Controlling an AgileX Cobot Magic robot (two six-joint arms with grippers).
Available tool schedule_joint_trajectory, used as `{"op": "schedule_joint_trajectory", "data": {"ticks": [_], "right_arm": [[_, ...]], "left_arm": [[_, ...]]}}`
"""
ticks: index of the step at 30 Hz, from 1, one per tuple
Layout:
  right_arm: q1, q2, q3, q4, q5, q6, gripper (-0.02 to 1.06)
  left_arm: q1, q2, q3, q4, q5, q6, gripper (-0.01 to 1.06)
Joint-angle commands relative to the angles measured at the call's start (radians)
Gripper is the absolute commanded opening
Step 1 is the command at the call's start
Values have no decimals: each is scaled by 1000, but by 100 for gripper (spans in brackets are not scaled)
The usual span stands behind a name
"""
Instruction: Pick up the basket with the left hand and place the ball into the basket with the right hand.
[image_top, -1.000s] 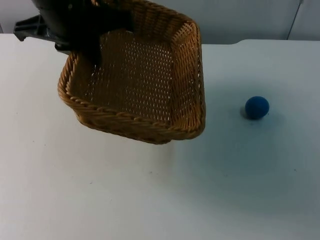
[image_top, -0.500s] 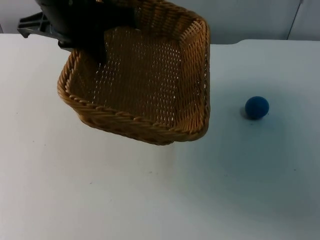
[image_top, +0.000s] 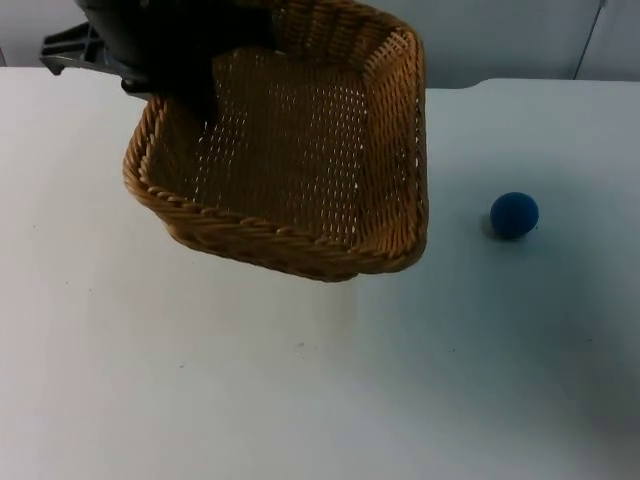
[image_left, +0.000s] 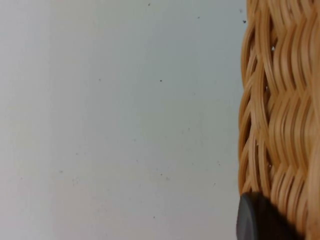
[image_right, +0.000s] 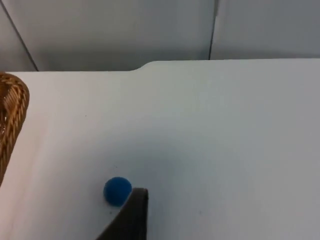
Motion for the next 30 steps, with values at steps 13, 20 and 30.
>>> {"op": "schedule_joint_trajectory", "data": {"ticks": [13, 20, 30], "right_arm": [[177, 549, -228, -12, -185, -14, 104], [208, 787, -298, -7, -201, 28, 104], [214, 979, -314, 1, -216, 46, 104]], "left_arm": [[165, -20, 1, -358, -42, 194, 0], [184, -20, 1, -361, -22, 206, 0], [182, -15, 1, -356, -7, 213, 0]]}}
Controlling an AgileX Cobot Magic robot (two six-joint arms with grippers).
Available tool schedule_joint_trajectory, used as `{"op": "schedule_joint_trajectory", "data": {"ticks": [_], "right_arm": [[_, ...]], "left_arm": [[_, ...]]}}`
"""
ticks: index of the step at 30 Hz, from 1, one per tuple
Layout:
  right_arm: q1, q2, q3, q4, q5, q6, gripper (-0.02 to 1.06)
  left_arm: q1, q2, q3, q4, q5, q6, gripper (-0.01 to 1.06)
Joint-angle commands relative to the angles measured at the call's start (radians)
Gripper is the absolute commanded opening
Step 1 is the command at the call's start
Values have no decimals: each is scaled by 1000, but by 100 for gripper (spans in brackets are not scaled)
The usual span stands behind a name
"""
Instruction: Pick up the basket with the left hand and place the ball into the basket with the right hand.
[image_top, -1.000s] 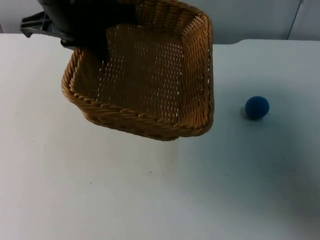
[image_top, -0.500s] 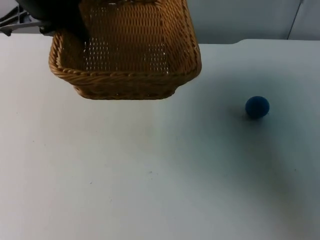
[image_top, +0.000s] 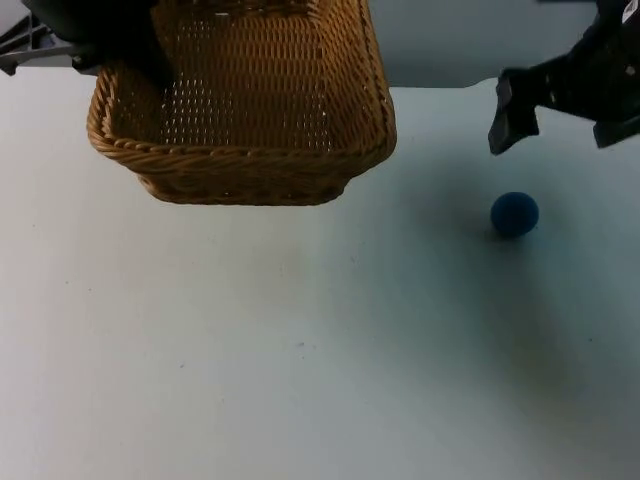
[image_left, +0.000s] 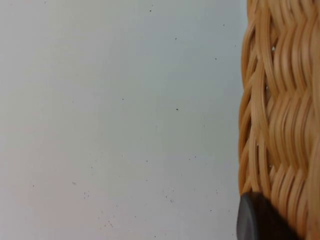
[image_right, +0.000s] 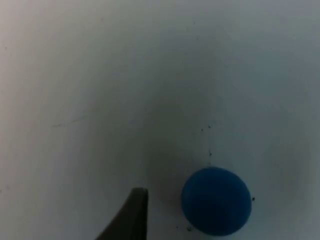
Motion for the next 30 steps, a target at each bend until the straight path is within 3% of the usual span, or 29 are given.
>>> {"op": "schedule_joint_trajectory", "data": {"ticks": [1, 11, 18, 30], "right_arm": [[10, 16, -12, 3, -18, 4, 104], [21, 131, -80, 19, -3, 8, 104], [33, 224, -194, 19, 123, 10, 104], [34, 238, -196, 19, 121, 27, 103]], "left_arm": [[-3, -14, 1, -22, -5, 0, 0], [-3, 0, 1, -20, -1, 18, 0], [-3, 7, 1, -20, -5, 22, 0], [-3, 11, 1, -20, -9, 26, 0]]}}
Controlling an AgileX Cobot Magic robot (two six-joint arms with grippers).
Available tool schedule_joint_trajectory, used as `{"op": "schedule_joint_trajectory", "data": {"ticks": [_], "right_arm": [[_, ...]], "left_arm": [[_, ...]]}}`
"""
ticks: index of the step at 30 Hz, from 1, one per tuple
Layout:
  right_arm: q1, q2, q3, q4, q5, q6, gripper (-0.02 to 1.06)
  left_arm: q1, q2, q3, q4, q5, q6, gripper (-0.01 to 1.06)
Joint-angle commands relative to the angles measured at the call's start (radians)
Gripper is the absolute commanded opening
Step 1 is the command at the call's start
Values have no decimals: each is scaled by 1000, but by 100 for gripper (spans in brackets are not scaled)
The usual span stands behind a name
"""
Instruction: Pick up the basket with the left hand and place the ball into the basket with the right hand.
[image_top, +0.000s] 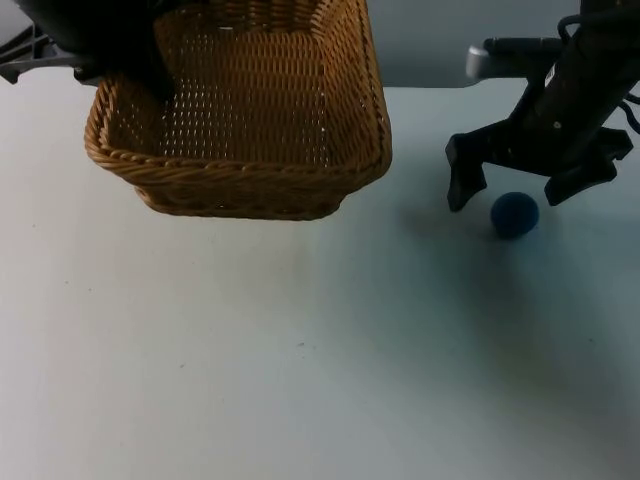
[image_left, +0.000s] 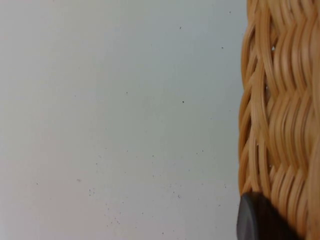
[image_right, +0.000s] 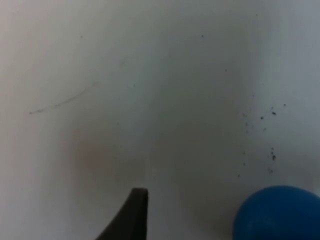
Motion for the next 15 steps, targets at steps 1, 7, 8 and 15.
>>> {"op": "schedule_joint_trajectory", "data": {"ticks": [1, 7, 8, 15], "right_arm": [[7, 9, -6, -5, 1, 1, 102], [7, 33, -6, 0, 4, 3, 94], [7, 33, -6, 0, 2, 3, 90], [7, 33, -6, -23, -6, 48, 43]], "left_arm": [[-3, -4, 1, -20, -19, 1, 0], [-3, -4, 1, -20, -19, 1, 0], [-3, -4, 1, -20, -19, 1, 0], [-3, -4, 1, -20, -17, 1, 0]]}}
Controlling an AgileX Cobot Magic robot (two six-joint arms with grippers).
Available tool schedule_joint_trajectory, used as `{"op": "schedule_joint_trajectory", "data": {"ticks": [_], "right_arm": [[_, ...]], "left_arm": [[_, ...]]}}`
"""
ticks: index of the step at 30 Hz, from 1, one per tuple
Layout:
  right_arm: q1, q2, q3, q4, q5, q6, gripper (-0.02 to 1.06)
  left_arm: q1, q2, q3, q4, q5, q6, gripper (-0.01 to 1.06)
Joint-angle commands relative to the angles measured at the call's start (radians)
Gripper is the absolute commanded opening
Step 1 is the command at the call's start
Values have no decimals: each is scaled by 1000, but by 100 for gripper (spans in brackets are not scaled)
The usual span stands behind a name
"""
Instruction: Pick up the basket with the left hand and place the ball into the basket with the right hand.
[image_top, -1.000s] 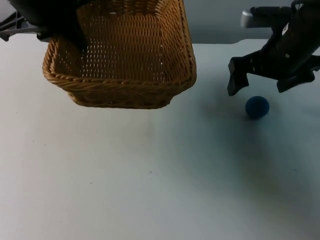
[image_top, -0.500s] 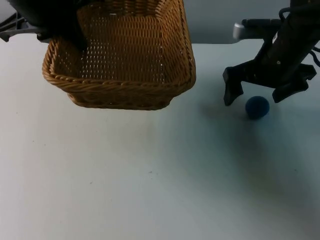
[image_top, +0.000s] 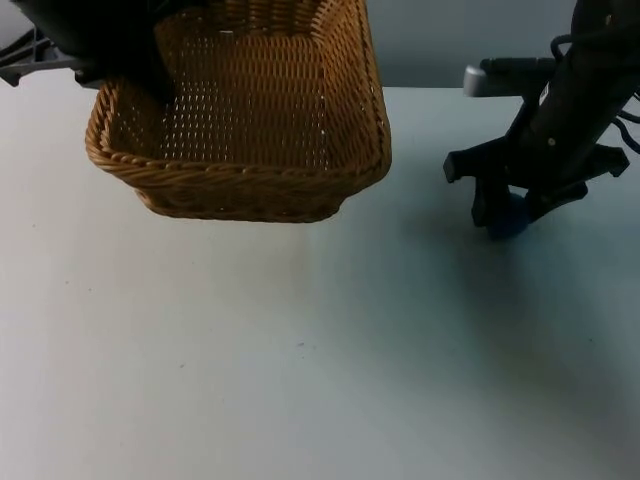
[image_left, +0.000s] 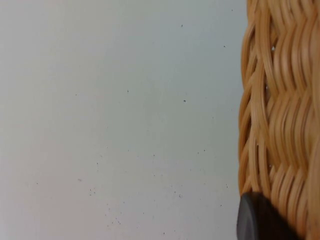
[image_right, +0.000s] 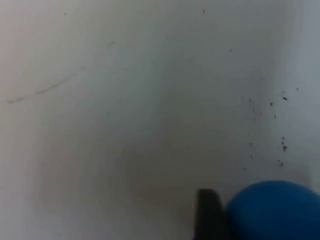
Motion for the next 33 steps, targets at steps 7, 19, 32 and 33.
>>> {"op": "schedule_joint_trajectory", "data": {"ticks": [7, 19, 32, 33], "right_arm": [[7, -3, -6, -46, 3, 71, 0], [7, -192, -6, -44, 40, 76, 0], [168, -615, -6, -141, 113, 67, 0], [168, -615, -6, -141, 113, 67, 0]], "left_arm": [[-3, -9, 1, -20, -14, 1, 0], [-3, -9, 1, -33, -4, 1, 0], [-3, -9, 1, -77, -3, 63, 0], [-3, -9, 1, -77, -3, 63, 0]]}}
